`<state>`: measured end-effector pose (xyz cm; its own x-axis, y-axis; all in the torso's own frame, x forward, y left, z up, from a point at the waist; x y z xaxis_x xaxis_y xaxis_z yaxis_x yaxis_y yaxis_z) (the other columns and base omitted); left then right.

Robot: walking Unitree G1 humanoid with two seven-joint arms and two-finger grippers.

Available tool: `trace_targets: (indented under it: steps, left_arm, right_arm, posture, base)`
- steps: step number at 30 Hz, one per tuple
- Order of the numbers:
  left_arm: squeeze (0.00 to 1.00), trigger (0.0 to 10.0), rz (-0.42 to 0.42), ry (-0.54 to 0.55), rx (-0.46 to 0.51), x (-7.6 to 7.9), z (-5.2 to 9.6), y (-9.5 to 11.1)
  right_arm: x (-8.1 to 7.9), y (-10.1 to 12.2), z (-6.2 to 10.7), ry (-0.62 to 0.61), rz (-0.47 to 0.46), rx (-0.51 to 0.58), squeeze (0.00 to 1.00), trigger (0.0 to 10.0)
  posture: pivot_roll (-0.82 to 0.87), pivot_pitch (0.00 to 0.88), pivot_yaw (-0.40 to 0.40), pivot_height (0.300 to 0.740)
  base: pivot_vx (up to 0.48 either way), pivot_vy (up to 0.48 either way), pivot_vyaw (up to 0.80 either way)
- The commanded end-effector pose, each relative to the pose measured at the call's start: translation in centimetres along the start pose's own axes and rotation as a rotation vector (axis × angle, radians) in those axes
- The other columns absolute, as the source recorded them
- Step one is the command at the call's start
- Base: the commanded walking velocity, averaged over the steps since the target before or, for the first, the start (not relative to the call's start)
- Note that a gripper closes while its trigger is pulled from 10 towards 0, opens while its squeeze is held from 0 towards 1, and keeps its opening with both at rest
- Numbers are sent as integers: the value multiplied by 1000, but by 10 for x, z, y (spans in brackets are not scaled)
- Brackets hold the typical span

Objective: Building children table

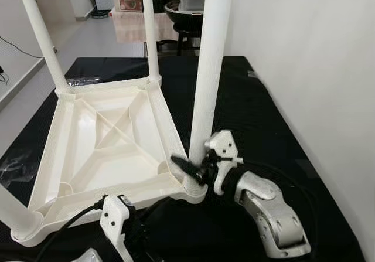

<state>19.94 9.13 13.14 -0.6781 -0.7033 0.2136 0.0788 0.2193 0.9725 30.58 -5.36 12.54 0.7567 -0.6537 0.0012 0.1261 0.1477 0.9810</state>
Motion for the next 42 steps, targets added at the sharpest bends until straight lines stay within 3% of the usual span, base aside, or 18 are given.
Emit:
trace_targets:
  steps: [1,4,5,6,7,16,17,18,24,30,31,32,34,35,36,37,38,42]
  left_arm:
    - [0,10000,24,1,-23,-1,0,-7]
    - [0,10000,27,1,-22,-1,-1,-8]
    - [0,10000,30,1,-22,-2,-2,-8]
    - [0,10000,30,1,-22,-2,-2,-8]
    - [0,10000,34,2,-22,-2,-2,-9]
    - [0,10000,46,1,-26,-3,-3,-12]
    - [0,10000,49,2,-27,-3,-3,-12]
    - [0,10000,51,3,-28,-3,-3,-13]
    - [0,10000,55,5,-25,-3,-2,-12]
    - [0,10000,59,5,-19,-1,-3,-9]
    - [0,10000,60,4,-19,0,-2,-9]
    - [0,10000,59,4,-19,1,-1,-8]
    - [0,10000,59,4,-19,1,-1,-8]
    - [0,10000,58,5,-19,1,0,-6]
    - [0,10000,57,5,-18,1,1,-6]
    - [0,10000,57,5,-18,1,1,-6]
    - [0,10000,56,5,-20,0,1,-5]
    - [0,10000,71,-7,-25,-1,0,-6]
  right_arm:
    - [-2,12,-5,79,-11,32,1000,10000]
    - [1,28,-4,153,26,90,1000,10000]
    - [2,40,0,269,46,137,149,10000]
    - [2,40,0,269,46,137,149,10000]
    - [3,46,2,383,73,149,0,10000]
    - [13,61,1,581,100,150,0,10000]
    - [16,67,-1,610,91,158,0,5686]
    - [17,71,0,642,74,162,0,0]
    - [20,69,4,660,64,155,0,0]
    - [25,51,9,521,72,141,0,0]
    - [28,33,4,362,44,98,0,0]
    - [37,4,-6,62,29,-7,0,0]
    - [37,4,-6,62,29,-7,0,0]
    - [45,-13,-7,-147,32,-77,0,0]
    - [31,-28,-2,-228,-16,-112,0,0]
    - [31,-28,-2,-228,-16,-112,0,0]
    - [13,-30,-1,-178,-1,-120,0,0]
    - [8,-25,-3,-94,-13,-99,0,0]
  posture:
    - [45,37,-29,740]
    - [46,36,-27,740]
    - [47,35,-28,740]
    - [47,35,-28,740]
    - [52,34,-30,740]
    - [66,36,-42,740]
    - [63,38,-43,740]
    - [64,39,-43,740]
    - [60,49,-48,740]
    - [49,63,-52,740]
    - [48,67,-58,740]
    - [51,77,-61,740]
    - [51,77,-61,740]
    - [41,90,-47,740]
    - [36,97,-39,740]
    - [36,97,-39,740]
    - [27,95,-32,740]
    - [27,85,-43,740]
  base:
    - [0,0,0]
    - [0,0,0]
    - [0,0,0]
    - [0,0,0]
    - [0,0,0]
    - [0,0,0]
    - [0,0,0]
    - [0,0,0]
    - [0,0,0]
    - [0,0,0]
    - [0,0,0]
    - [0,0,0]
    - [0,0,0]
    - [0,0,0]
    - [0,0,0]
    - [0,0,0]
    - [0,0,0]
    - [0,0,0]
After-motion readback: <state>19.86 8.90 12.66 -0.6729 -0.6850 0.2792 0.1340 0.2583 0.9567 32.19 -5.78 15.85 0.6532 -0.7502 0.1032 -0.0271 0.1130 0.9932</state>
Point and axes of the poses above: a point about 5 cm out from each wrist's last joint towards the gripper, its own z axis pointing back from the gripper into the wrist, its own y axis along the axis of the wrist's last joint, x = y × z, the point moved 5 cm from there along -z, pointing out of the wrist towards the gripper, and after that the axes turned 4 degrees about z, right-handed, at the moved point
